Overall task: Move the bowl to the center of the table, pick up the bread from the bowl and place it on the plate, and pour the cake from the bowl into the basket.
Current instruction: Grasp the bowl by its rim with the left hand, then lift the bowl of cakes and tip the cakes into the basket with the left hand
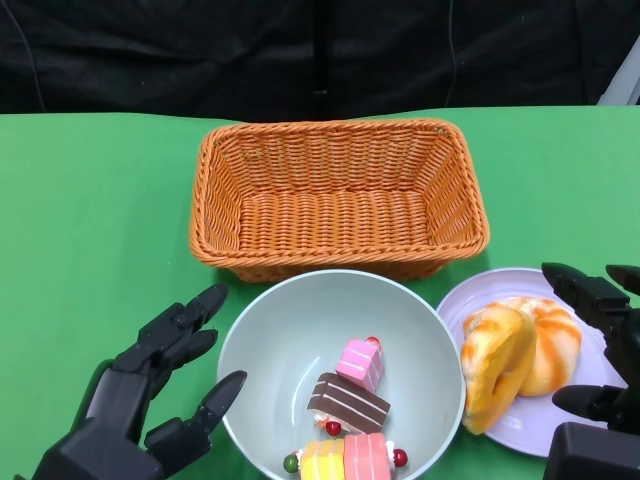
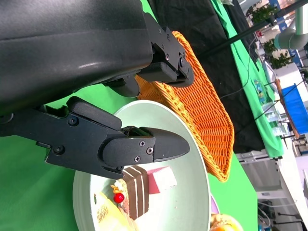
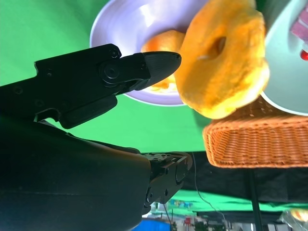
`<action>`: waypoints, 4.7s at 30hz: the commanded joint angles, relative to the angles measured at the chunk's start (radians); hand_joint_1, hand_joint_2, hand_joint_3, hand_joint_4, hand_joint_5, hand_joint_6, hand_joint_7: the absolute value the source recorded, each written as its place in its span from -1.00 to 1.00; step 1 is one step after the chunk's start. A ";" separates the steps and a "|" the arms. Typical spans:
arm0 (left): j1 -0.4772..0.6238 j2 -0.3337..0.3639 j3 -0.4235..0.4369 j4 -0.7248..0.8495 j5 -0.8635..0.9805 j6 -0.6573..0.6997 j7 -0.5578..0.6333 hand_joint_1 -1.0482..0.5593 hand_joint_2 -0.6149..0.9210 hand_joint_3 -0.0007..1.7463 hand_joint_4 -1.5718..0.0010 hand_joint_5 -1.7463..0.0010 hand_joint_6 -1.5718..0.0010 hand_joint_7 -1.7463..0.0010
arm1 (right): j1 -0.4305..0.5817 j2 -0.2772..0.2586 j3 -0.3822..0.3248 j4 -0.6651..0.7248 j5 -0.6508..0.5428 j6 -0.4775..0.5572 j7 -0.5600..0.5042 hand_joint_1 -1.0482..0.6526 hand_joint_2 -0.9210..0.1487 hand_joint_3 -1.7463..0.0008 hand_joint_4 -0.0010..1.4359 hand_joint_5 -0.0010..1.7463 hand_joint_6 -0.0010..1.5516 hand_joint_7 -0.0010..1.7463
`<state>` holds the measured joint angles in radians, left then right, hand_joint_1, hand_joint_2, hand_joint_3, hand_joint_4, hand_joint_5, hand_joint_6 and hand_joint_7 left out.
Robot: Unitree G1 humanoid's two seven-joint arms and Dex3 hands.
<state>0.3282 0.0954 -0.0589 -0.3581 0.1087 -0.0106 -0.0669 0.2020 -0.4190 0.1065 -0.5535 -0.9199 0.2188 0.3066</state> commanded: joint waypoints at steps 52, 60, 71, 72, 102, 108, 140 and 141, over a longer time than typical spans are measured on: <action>-0.646 0.588 -0.350 0.610 1.274 -0.893 0.662 -0.33 0.94 -1.00 0.33 0.51 0.05 0.98 | 0.213 0.262 -0.058 -0.111 0.352 -0.297 -0.270 -0.26 -1.00 0.71 -1.00 0.14 -0.73 -0.85; -0.786 0.532 -0.586 0.859 1.359 -0.786 0.863 -0.19 0.80 -1.00 0.04 0.40 -0.19 0.91 | 0.218 0.272 -0.050 -0.124 0.347 -0.285 -0.266 -0.26 -1.00 0.72 -1.00 0.17 -0.72 -0.83; -0.896 0.516 -0.771 0.998 1.362 -0.698 1.252 -0.02 0.98 -0.98 -0.19 -1.00 0.09 -0.92 | 0.219 0.293 -0.043 -0.117 0.356 -0.306 -0.290 -0.24 -1.00 0.70 -0.95 0.21 -0.65 -0.77; -0.894 0.532 -0.767 0.971 1.352 -0.704 1.256 -0.01 0.98 -0.99 -0.20 -1.00 0.09 -0.93 | 0.217 0.293 -0.043 -0.115 0.358 -0.305 -0.291 -0.25 -1.00 0.69 -0.94 0.22 -0.65 -0.76; -0.542 0.721 -0.366 0.421 1.005 -0.779 0.874 0.05 0.96 -0.98 -0.27 -1.00 0.08 -1.00 | 0.215 0.285 -0.047 -0.094 0.353 -0.319 -0.286 -0.25 -1.00 0.69 -0.94 0.23 -0.69 -0.67; -0.525 0.706 -0.306 0.395 0.956 -0.791 0.809 0.08 1.00 -0.93 -0.30 -1.00 0.07 -1.00 | 0.218 0.287 -0.042 -0.096 0.357 -0.316 -0.283 -0.25 -1.00 0.69 -0.93 0.23 -0.70 -0.66; -0.648 0.473 -0.189 0.553 0.563 -0.856 0.467 0.10 0.12 0.74 -0.33 -1.00 -0.04 -1.00 | 0.146 0.181 0.016 -0.025 0.286 -0.331 -0.181 -0.24 -1.00 0.91 -1.00 0.23 -0.79 -0.48; -0.651 0.463 -0.188 0.557 0.529 -0.848 0.433 0.12 0.10 0.78 -0.33 -1.00 -0.05 -1.00 | 0.144 0.179 0.019 -0.019 0.284 -0.333 -0.184 -0.23 -1.00 0.92 -1.00 0.22 -0.78 -0.47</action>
<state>-0.2991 0.5663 -0.2613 0.1912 0.6952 -0.8706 0.4022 0.3510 -0.2243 0.1245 -0.5867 -0.6305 -0.1076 0.1206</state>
